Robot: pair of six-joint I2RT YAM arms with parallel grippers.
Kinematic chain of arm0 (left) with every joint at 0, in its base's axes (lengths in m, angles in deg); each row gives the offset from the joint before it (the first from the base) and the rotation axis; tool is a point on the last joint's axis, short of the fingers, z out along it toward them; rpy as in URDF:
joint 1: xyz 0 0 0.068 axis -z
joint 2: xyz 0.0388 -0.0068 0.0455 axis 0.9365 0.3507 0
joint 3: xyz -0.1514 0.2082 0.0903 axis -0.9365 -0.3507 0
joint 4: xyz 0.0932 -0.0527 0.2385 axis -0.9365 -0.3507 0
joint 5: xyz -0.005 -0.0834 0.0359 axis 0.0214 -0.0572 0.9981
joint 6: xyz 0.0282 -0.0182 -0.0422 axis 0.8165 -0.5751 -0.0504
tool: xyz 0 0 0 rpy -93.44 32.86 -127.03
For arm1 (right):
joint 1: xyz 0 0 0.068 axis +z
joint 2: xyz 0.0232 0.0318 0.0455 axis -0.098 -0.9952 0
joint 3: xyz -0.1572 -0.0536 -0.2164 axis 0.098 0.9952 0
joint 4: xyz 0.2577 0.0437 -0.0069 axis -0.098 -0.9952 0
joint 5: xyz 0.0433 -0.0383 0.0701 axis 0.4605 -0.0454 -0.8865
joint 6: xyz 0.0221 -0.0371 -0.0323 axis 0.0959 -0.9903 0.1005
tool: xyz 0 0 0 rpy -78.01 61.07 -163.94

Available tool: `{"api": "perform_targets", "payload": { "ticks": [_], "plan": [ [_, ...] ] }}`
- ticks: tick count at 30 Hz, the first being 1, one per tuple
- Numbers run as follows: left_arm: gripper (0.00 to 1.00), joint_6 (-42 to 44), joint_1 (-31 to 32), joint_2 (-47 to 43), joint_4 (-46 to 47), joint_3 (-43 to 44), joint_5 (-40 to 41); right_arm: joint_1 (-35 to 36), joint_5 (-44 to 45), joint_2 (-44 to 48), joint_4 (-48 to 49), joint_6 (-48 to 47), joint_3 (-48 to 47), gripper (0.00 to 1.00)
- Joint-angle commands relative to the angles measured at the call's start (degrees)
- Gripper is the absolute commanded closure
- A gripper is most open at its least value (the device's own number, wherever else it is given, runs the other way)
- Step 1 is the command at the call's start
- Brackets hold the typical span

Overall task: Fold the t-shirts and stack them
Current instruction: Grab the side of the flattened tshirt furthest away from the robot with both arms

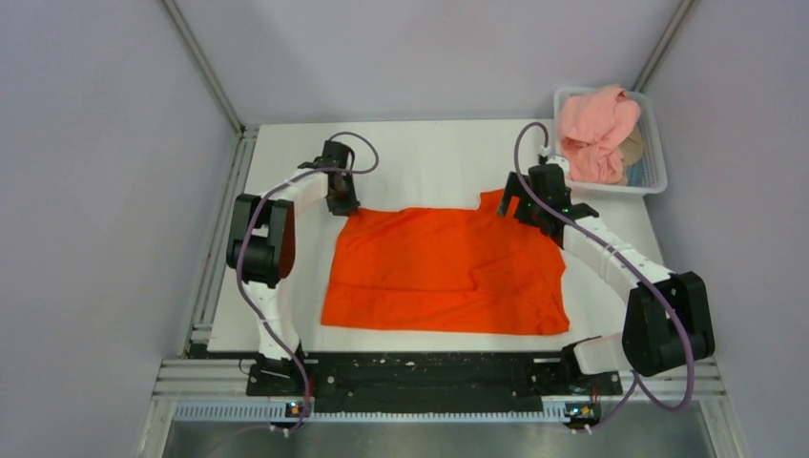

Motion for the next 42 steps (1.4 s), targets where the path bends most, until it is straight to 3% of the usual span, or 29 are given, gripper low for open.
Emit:
{"api": "perform_targets", "payload": {
  "ticks": [1, 4, 10, 19, 29, 37, 38, 40, 42],
  "plan": [
    [0.78, 0.25, 1.72, 2.91, -4.82, 2.45, 6.87, -0.96, 1.05, 1.08, 1.79, -0.72, 0.48, 0.01],
    [1.00, -0.31, 1.94, 3.38, -5.09, 3.07, 8.37, -1.13, 1.22, 0.84, 1.88, -0.80, 0.41, 0.02],
    [1.00, -2.54, 1.97, 1.74, -6.38, 3.38, 14.84, -1.49, 1.71, -2.35, 0.92, -1.25, -1.82, 0.02],
    [1.00, -3.14, 1.89, -2.75, -3.25, 0.55, 17.19, -3.74, 5.97, -22.99, -5.26, -1.28, -23.66, 0.06],
    [1.00, -3.17, 1.89, -4.08, -1.90, 0.22, 17.01, -5.11, 7.67, -43.60, -12.66, -0.09, -43.41, 0.24],
    [1.00, -3.79, 1.89, -4.79, -1.52, -0.23, 17.09, -5.05, 9.02, -46.13, -13.49, 0.47, -42.45, 0.35],
    [1.00, -3.87, 1.89, -4.87, -1.53, -0.44, 17.05, -5.07, 9.05, -46.11, -13.43, 0.52, -42.03, 0.40],
    [1.00, -3.88, 1.89, -5.14, -1.10, -1.04, 17.21, -5.08, 8.85, -45.84, -13.36, 0.47, -41.12, 0.62],
    [1.00, -3.89, 1.84, -5.42, -0.71, -1.67, 17.48, -5.07, 8.25, -45.11, -12.80, 0.66, -40.25, 0.71]
  ]
}}
